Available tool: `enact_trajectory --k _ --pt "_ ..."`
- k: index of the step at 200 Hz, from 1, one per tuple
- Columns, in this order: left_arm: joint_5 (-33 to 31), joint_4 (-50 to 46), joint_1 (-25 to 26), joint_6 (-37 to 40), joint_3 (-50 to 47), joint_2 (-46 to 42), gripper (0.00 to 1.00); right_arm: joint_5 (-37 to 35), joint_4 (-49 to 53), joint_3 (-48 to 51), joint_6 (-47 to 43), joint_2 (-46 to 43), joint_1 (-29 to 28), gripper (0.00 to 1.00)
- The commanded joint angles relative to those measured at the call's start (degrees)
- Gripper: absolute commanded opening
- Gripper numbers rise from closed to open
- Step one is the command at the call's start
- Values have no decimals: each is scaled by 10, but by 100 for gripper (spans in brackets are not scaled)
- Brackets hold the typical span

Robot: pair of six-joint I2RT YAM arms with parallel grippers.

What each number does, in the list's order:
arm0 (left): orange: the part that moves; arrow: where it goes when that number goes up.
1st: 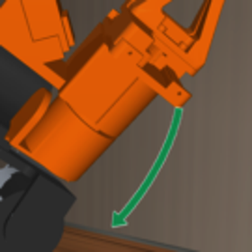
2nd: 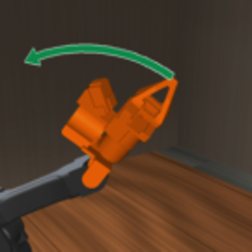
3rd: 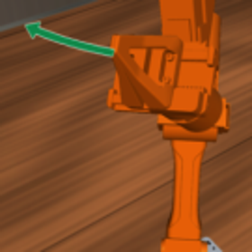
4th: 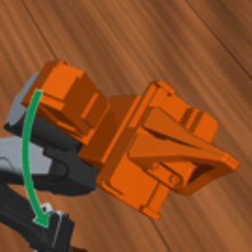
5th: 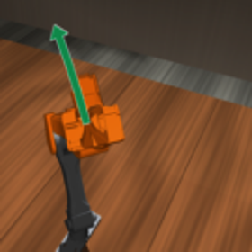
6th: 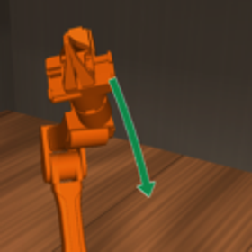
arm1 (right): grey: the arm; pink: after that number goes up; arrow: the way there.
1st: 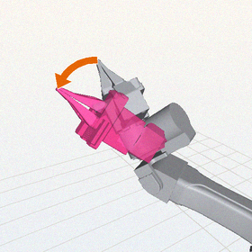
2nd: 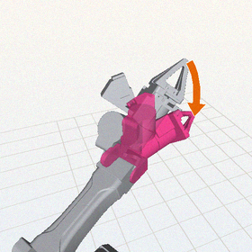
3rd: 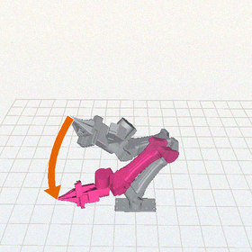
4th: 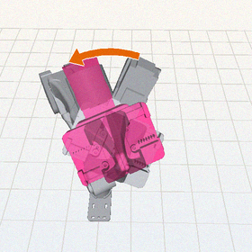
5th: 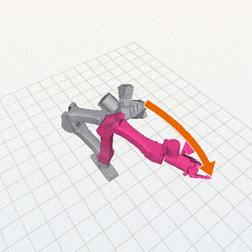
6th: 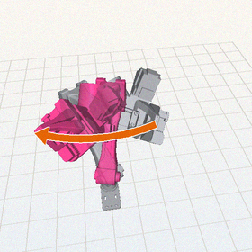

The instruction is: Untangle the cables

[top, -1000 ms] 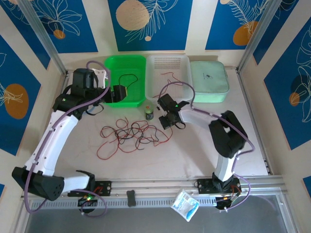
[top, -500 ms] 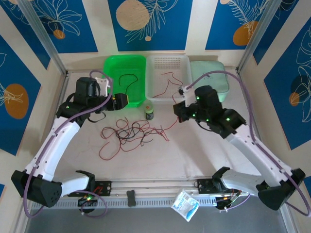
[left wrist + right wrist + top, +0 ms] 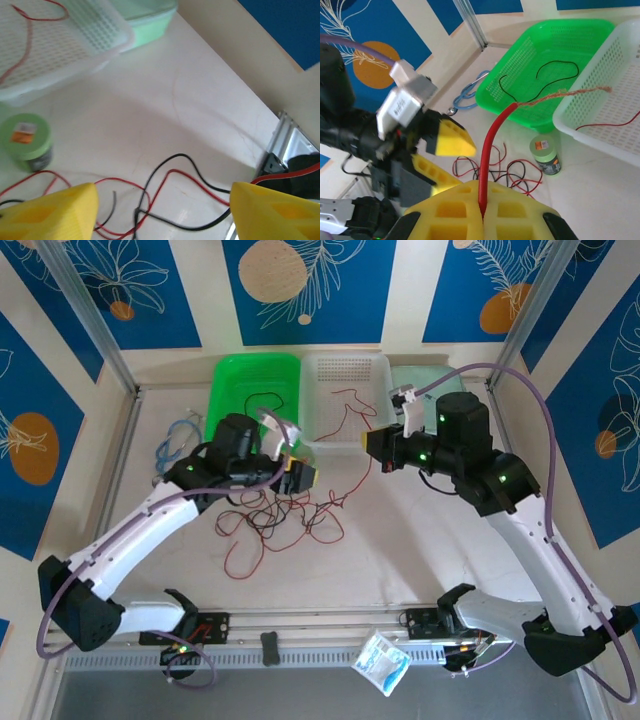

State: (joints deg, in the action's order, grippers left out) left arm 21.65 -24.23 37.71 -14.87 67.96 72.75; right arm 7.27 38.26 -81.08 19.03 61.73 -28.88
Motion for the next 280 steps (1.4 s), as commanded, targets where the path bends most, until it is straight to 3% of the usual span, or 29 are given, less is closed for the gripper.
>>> enact_trajectory --k 1,31,62,77,112,155,180,208,252,267,280 --pt "-33 56 18 43 -16 23 58 55 16 -21 21 1 16 0" --pt "-73 100 36 61 -45 27 37 78 21 -29 28 4 29 0" --pt "-136 126 46 70 -99 -38 28 78 31 -38 46 11 41 0" --pt "-149 130 56 89 -130 -81 29 77 33 -39 55 15 44 0" --pt "-121 115 87 127 -168 -136 45 71 38 -43 68 19 45 0" --pt "-108 107 120 160 -171 -109 68 65 48 -51 74 15 45 0" --pt "-120 116 134 177 -160 -81 72 65 54 -57 76 14 45 0" --pt "-145 142 141 182 -151 -54 72 70 59 -60 78 13 45 0" --pt "-212 185 142 195 -142 -21 62 82 58 -60 83 11 44 0" --pt "-219 197 141 199 -139 -11 54 85 59 -59 85 7 43 0" --pt "-221 205 141 200 -138 -5 42 88 60 -59 86 3 43 0"
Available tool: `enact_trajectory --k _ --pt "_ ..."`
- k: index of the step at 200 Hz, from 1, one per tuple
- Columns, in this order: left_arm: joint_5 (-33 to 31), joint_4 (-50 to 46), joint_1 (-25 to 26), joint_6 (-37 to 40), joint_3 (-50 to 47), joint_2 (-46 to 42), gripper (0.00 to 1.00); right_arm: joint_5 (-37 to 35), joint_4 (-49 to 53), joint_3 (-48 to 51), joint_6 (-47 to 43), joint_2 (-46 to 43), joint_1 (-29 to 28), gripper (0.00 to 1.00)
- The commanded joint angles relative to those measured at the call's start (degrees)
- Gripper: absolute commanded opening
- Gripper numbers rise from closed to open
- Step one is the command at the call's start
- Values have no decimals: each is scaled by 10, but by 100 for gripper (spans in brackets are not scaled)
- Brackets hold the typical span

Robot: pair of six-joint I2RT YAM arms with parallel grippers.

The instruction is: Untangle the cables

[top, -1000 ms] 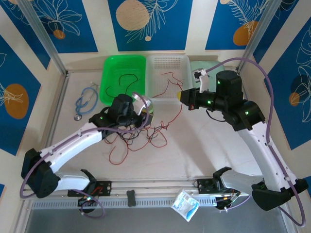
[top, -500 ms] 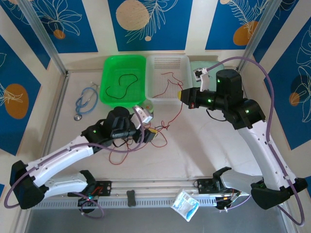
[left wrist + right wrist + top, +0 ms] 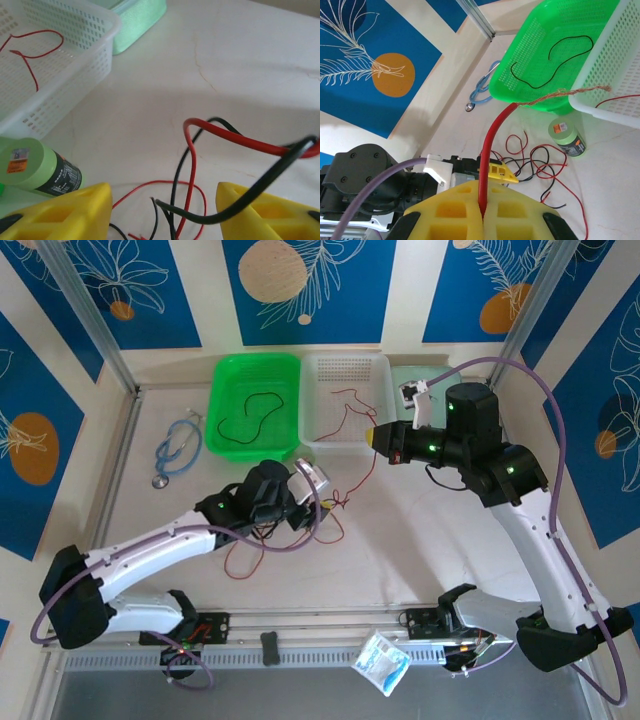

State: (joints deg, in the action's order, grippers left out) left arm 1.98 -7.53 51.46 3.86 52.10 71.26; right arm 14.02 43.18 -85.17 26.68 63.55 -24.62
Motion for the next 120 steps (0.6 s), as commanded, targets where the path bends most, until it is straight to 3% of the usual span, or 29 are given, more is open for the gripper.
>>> enact_trajectory --k 1,36,79,120 --pt "-25 39 4 12 20 11 41 20 11 -18 10 -15 0 0" --pt "-40 54 4 5 18 19 0 22 23 -25 11 -24 0 0" --pt "-117 31 -4 -26 11 38 0 9 60 -65 6 -33 3 0" --pt "-119 23 -7 -71 -18 47 0 -15 95 -126 -3 -31 11 0"
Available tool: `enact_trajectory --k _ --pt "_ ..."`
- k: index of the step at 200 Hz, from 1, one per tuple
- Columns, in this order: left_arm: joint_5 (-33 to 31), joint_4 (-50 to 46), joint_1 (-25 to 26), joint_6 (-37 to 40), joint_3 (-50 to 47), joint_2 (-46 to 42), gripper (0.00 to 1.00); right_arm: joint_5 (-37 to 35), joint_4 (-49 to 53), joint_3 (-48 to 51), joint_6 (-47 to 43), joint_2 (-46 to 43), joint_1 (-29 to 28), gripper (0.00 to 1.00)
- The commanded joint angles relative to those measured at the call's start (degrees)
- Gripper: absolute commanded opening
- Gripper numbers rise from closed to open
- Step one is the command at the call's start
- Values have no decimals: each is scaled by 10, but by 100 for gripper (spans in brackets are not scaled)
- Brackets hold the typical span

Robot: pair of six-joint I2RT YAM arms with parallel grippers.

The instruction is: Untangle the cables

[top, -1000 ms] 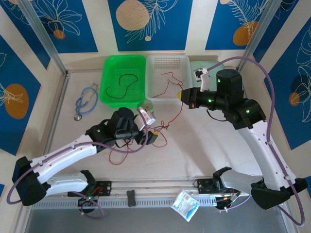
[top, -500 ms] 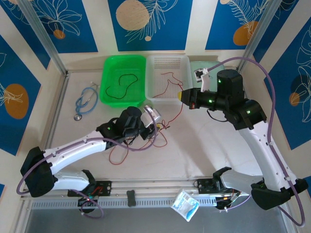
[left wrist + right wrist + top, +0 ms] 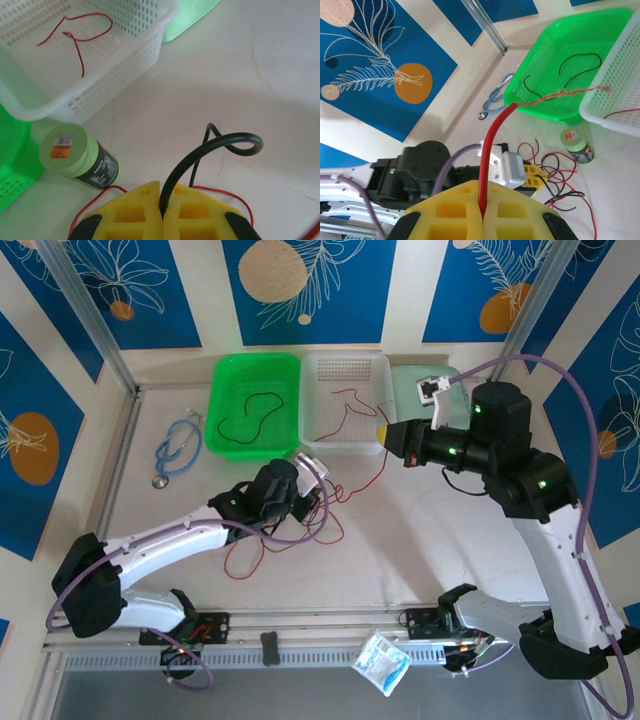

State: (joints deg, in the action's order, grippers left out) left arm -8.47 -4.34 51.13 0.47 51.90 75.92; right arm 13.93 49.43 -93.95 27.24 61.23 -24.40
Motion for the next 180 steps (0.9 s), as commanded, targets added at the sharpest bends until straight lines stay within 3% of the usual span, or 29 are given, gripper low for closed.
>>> enact_trajectory --k 1,109,145,180 --pt "-14 -9 -3 -37 -18 0 0 -14 33 -39 -9 -8 9 0" --pt "-4 -11 -3 -100 -90 -30 0 15 33 -230 -41 114 102 0" --pt "11 -5 -3 -115 -105 -38 0 -7 14 -312 -59 209 123 0" --pt "44 -6 -1 -134 -109 -20 0 -18 19 -462 -66 338 139 0"
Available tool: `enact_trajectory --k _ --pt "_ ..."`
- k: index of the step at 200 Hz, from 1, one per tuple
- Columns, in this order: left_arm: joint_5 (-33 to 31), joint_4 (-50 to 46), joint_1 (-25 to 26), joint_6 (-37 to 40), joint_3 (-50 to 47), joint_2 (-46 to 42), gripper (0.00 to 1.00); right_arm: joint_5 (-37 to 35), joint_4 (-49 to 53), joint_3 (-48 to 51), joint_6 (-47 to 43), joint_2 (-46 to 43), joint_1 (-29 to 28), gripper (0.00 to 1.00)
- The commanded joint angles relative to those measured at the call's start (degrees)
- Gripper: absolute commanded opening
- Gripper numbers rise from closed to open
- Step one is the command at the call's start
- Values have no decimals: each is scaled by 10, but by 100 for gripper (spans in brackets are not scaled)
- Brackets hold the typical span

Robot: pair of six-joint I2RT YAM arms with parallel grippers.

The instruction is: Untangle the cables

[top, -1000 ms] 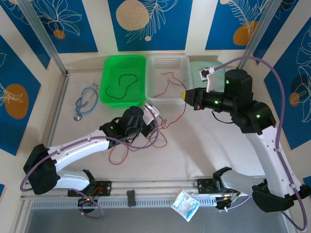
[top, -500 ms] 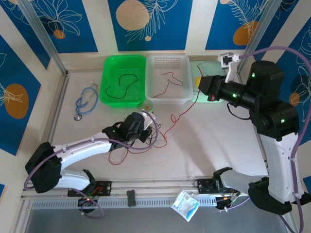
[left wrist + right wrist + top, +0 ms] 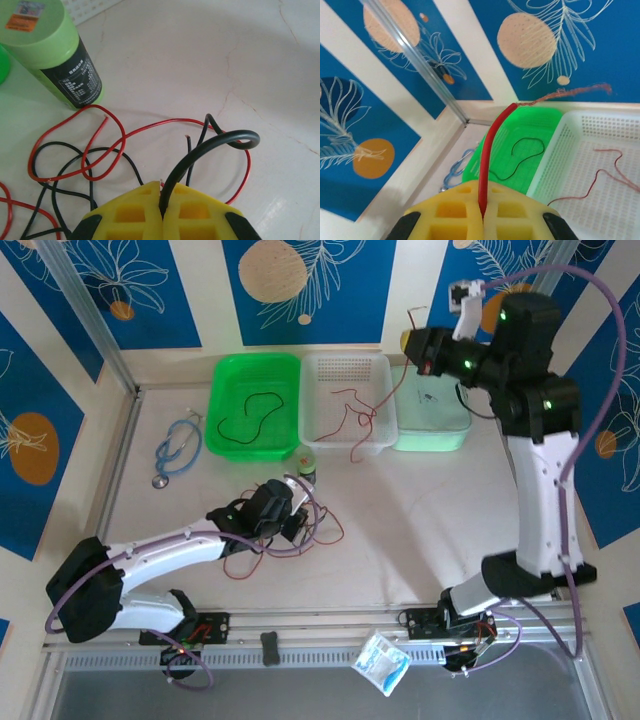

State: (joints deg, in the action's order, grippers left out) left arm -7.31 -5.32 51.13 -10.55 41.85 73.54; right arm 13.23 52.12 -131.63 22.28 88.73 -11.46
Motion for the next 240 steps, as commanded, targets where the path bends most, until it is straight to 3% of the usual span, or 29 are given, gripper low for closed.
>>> enact_trajectory --k 1,35,76,158,240 --pt "34 4 -1 -24 -8 5 0 -11 -8 -90 -17 67 9 0" --pt "46 11 6 -51 -11 31 0 -38 -9 -179 -19 180 12 0" --pt "39 14 12 -64 -2 36 22 -43 -40 -224 -14 300 10 0" --pt "24 -16 16 -64 23 4 52 -65 -53 -248 -25 495 -10 0" --pt "-8 -133 17 -93 80 -54 60 -139 -43 -245 -31 615 -55 0"
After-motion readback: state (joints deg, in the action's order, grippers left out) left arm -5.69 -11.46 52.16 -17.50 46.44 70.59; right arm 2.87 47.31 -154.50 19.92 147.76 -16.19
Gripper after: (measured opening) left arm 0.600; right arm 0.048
